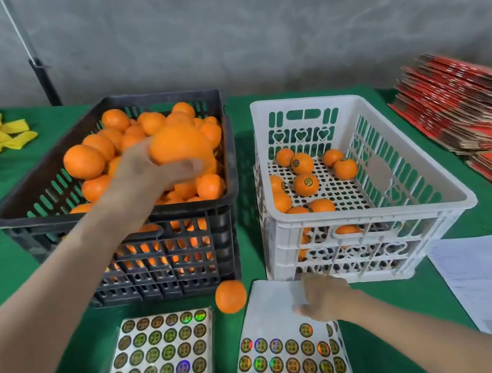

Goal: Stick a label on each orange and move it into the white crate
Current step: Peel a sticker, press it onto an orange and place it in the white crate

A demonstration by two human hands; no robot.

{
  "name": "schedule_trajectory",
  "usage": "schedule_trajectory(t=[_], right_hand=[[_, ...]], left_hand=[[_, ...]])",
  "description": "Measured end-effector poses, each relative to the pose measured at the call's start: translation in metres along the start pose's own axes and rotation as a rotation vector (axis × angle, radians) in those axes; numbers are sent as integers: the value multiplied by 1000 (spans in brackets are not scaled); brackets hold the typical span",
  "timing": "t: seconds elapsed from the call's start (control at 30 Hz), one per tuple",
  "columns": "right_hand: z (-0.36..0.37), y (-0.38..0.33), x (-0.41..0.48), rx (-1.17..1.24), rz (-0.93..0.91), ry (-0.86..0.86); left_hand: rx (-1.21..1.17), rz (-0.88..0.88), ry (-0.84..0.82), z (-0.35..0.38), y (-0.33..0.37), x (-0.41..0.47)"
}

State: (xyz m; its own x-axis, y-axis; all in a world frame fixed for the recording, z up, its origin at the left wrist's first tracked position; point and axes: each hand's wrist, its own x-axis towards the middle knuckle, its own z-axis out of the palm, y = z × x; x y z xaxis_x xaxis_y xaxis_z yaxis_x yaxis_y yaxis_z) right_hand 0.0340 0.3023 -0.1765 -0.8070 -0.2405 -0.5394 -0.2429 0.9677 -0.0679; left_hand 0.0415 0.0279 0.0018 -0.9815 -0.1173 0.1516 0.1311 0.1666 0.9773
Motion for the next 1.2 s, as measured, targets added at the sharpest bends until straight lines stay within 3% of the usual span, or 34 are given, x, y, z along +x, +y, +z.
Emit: schedule_trajectory(t=[0.07, 0.13, 0.2, 0.3, 0.4, 0.5, 0.77, 0.97, 1.2], right_hand=[[5, 0, -1, 118, 32, 40], [7, -1, -5, 298, 0, 151], [8, -1, -12, 583, -88, 249], [-3, -2, -31, 944, -286, 267], [-21, -5, -48, 1049, -469, 287], [-37, -7, -58, 1137, -586, 331], [-49, 14, -78, 1180, -579, 190], [-48, 12, -82, 1189, -502, 248], [-53, 5, -86, 1183, -538, 319]], left_hand=[[16, -65, -134, 26, -9, -35], [172, -87, -153, 49, -22, -60], [293, -52, -140, 66, -34, -73], [257, -118, -222, 77, -42, -84], [137, -259, -488, 80, -44, -82], [166, -260, -676, 83, -40, -73], [113, -269, -548, 70, -34, -58], [-24, -358, -516, 68, -36, -57], [-151, -451, -466, 70, -36, -59]])
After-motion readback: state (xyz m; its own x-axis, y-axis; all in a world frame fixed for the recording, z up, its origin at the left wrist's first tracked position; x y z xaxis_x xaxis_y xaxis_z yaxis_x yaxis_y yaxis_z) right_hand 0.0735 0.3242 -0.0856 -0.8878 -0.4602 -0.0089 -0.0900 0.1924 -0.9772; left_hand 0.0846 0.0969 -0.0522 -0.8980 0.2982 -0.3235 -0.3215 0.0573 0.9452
